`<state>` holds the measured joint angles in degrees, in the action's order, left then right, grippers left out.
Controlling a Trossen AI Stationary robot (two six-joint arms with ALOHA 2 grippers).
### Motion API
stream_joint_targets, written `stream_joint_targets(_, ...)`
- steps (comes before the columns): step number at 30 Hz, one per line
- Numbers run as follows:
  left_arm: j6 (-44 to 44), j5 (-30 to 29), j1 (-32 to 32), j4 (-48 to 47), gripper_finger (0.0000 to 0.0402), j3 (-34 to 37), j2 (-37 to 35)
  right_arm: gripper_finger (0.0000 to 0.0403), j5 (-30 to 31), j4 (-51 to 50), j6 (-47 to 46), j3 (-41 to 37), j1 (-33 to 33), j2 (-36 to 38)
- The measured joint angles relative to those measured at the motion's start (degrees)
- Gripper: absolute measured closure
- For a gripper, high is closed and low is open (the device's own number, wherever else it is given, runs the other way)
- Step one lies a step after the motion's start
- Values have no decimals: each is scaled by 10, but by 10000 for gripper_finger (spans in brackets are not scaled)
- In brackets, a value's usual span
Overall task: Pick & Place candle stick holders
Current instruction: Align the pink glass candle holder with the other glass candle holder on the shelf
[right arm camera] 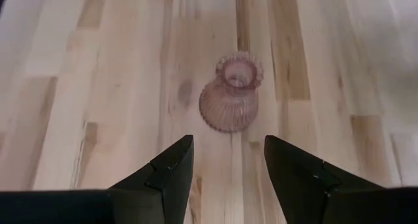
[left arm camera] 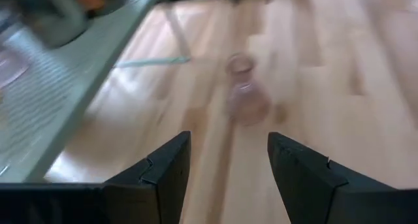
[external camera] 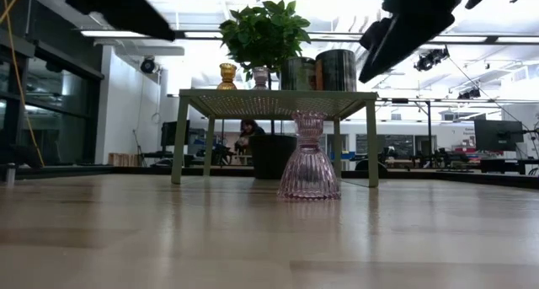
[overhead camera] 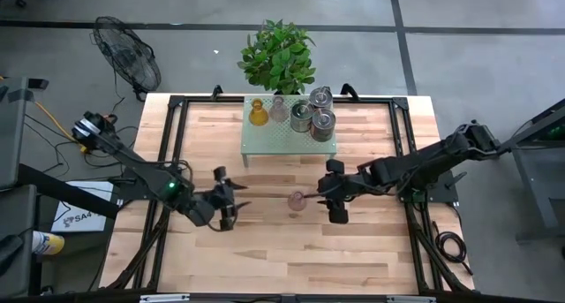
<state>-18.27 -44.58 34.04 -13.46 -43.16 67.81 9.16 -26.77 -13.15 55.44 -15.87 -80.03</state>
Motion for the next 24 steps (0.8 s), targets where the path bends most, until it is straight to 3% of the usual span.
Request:
stream_joint_targets(4, 55, 81, -40, 85, 204, 0, 23, 220, 36, -11, -16, 0, -17, 0)
stream_joint_targets(10, 96, 164, -115, 135, 204, 0, 63, 220, 78, -9, -24, -4, -50, 1)
stream_joint_targets(14, 123, 228, -151, 177, 204, -1, 83, 220, 82, 58, -49, -72, -59, 25)
stream_joint_targets(19, 172, 273, -175, 149, 204, -55, 119, 220, 87, 195, -95, -186, -60, 80)
stream_joint_targets(24, 231, 320, -203, 44, 204, -158, 178, 220, 85, 264, -122, -251, -61, 116)
